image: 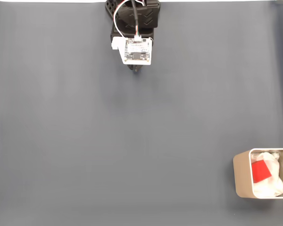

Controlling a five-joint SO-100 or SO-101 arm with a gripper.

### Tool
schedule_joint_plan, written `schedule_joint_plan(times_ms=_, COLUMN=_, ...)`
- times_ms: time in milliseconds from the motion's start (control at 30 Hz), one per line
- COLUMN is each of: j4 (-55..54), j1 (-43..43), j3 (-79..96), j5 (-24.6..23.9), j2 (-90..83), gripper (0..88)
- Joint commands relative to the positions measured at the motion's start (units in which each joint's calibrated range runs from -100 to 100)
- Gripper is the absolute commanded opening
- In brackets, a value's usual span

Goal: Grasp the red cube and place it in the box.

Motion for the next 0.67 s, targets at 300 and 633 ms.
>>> schedule_joint_plan(times_ms=300, j4=1.67, j1=0.74, j3=0.45, j5=1.61, j2=0.17, gripper=0.1)
schedule_joint_plan(times_ms=633, j4=1.67, j1=0.74, j3=0.45, j5=1.61, j2=0.17, gripper=0.1)
